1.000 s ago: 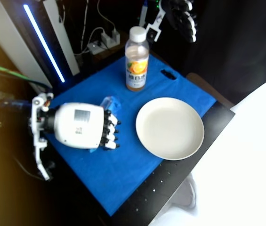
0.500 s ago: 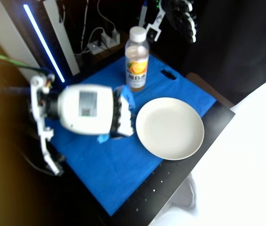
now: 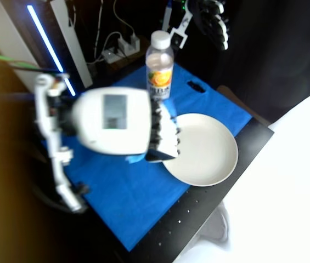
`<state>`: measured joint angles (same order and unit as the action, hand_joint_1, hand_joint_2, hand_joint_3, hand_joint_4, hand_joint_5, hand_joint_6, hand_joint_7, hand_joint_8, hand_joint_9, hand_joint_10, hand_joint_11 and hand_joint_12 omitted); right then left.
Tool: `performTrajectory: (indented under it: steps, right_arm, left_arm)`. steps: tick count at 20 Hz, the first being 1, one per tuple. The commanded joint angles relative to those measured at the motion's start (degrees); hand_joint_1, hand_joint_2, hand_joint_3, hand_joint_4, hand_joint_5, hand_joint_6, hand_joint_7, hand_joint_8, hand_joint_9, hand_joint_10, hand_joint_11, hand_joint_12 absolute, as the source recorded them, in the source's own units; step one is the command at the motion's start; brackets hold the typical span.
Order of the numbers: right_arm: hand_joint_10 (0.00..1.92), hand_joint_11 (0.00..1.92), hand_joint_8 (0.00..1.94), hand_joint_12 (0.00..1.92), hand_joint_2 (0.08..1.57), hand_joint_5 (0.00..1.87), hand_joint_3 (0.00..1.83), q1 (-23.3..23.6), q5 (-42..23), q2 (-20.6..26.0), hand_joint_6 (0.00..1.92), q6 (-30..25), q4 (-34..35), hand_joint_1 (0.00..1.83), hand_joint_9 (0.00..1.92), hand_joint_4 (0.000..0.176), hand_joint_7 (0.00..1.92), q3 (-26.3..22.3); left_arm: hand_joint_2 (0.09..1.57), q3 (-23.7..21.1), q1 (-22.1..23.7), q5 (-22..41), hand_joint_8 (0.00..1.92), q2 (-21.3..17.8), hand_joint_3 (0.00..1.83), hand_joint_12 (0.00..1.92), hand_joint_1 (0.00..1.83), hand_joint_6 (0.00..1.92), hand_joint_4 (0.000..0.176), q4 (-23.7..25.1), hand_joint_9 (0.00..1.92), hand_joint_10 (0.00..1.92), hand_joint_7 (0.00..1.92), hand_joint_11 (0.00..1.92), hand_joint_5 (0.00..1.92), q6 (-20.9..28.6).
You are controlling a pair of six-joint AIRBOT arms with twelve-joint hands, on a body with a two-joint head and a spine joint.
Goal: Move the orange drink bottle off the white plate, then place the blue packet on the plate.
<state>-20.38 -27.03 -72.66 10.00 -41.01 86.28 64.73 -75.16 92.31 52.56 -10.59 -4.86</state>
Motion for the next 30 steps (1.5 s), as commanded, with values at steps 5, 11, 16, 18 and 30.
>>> performTrajectory:
  steps: [5, 11, 16, 18, 30]
  right_arm:
    - [0.96, 0.85, 1.13, 1.48, 1.06, 1.31, 0.0, 1.15, -5.08, -3.38, 0.13, -0.24, 2.9, 1.29, 1.03, 0.0, 1.04, 3.94]
    - [0.91, 0.92, 0.95, 1.43, 1.03, 1.35, 0.0, 1.15, -5.1, -7.55, 0.1, -0.24, 3.8, 1.29, 1.08, 0.0, 1.12, 8.18]
    - [0.54, 0.97, 0.71, 1.13, 1.01, 1.34, 0.0, 0.94, -5.12, -10.78, 0.16, -0.24, 4.41, 1.29, 1.23, 0.0, 1.25, 11.07]
    - [0.41, 0.95, 0.84, 1.19, 1.02, 1.35, 0.0, 0.49, -5.11, -11.73, 0.12, -0.24, 4.63, 1.29, 1.25, 0.0, 1.19, 12.11]
    - [0.49, 0.94, 0.92, 1.31, 1.06, 1.09, 0.0, -2.28, -4.82, -13.19, 0.55, -0.24, 6.49, 1.29, 1.26, 0.0, 1.15, 14.57]
  left_arm:
    - [0.89, 0.97, 1.38, 6.87, 0.0, 0.95, 0.01, 0.0, 0.31, 0.0, 0.176, -0.57, 0.0, 0.0, 0.0, 0.0, 0.0, 0.53]
    - [0.88, 2.02, 2.87, 6.87, 0.0, 2.57, 0.0, 0.0, 0.31, 0.0, 0.176, 0.3, 0.0, 0.0, 0.0, 0.0, 0.0, 1.39]
    - [0.86, 2.7, 3.99, 6.87, 0.0, 3.61, 0.0, 0.0, 0.35, 0.0, 0.176, 0.75, 0.0, 0.0, 0.0, 0.0, 0.0, 2.02]
    - [0.85, 2.77, 4.19, 6.87, 0.0, 3.78, 0.0, 0.0, 0.36, 0.0, 0.176, 0.92, 0.0, 0.0, 0.0, 0.0, 0.0, 2.1]
    - [0.83, 3.0, 4.69, 6.87, 0.0, 4.6, 0.0, 0.0, 0.38, 0.0, 0.176, 1.16, 0.0, 0.0, 0.0, 0.0, 0.0, 2.32]
